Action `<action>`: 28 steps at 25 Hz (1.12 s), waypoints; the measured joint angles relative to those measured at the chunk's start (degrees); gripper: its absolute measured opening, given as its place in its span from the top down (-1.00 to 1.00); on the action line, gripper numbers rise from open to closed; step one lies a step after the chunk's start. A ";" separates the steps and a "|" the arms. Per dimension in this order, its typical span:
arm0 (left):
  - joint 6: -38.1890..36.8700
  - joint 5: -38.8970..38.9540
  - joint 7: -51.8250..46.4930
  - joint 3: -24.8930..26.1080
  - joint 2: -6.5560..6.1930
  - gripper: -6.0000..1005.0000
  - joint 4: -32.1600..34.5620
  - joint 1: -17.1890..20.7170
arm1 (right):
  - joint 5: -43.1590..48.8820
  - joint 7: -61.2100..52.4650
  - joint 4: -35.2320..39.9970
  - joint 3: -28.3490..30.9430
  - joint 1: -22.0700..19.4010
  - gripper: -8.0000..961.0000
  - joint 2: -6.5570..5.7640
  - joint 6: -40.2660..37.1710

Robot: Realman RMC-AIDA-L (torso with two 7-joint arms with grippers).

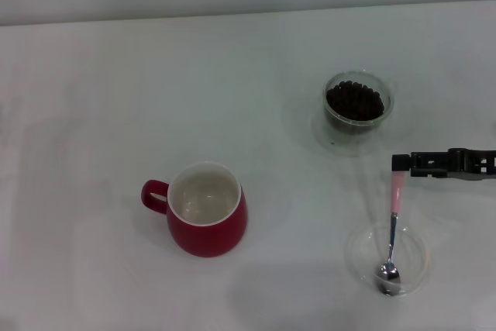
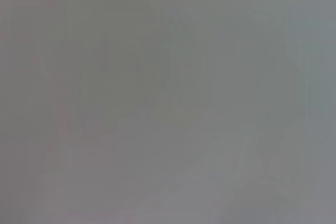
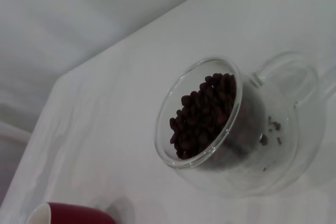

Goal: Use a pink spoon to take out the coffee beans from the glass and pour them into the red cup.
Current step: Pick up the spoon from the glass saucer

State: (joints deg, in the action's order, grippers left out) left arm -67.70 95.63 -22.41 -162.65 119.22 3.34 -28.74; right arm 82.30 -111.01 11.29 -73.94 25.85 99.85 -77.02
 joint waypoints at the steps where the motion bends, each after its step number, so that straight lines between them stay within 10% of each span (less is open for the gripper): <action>1: 0.00 0.01 0.00 0.05 0.03 -0.52 0.00 -0.09 | 0.21 0.00 0.02 -0.12 0.32 -0.77 -0.03 0.01; 28: 0.30 0.43 0.00 0.32 -0.04 -0.52 -0.44 -1.43 | 3.59 -0.61 -0.61 -0.89 2.57 -0.69 0.45 0.61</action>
State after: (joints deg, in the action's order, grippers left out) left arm -67.41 96.07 -22.41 -162.33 119.18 2.90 -30.17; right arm 85.90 -111.63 10.67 -74.83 28.42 100.30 -76.41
